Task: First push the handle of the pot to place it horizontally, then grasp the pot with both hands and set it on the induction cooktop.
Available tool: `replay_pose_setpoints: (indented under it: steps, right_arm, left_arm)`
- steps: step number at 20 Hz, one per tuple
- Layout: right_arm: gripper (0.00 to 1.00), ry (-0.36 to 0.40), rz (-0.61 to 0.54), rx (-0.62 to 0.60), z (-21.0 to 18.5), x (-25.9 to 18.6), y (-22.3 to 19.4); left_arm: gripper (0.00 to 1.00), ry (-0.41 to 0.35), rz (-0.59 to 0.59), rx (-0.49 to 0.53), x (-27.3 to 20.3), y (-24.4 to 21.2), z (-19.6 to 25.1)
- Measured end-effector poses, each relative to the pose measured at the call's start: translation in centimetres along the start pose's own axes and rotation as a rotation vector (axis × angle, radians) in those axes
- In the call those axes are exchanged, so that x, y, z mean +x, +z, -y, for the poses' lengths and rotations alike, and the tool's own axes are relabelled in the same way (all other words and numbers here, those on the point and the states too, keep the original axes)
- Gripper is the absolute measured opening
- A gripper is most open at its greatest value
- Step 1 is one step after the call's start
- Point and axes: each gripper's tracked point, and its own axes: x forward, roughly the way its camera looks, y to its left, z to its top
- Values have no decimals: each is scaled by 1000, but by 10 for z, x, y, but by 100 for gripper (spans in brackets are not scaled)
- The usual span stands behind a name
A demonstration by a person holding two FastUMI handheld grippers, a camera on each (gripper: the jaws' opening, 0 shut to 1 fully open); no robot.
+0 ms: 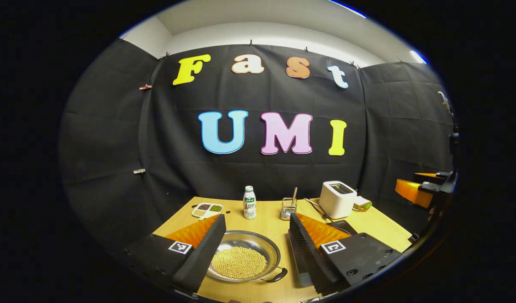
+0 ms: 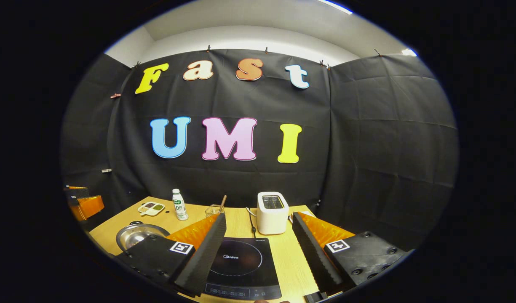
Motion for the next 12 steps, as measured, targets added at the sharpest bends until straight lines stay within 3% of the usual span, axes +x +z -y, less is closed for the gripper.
replay_pose_setpoints:
  steps: [9, 12]
  right_arm:
    - [100, -42, -28, -36, -31, -15, -10]
    - [98, -54, -42, -57, -42, -19, -12]
  left_arm:
    - [96, -77, -23, -18, 7, -21, -31]
    - [93, -146, -65, -24, 8, -37, -40]
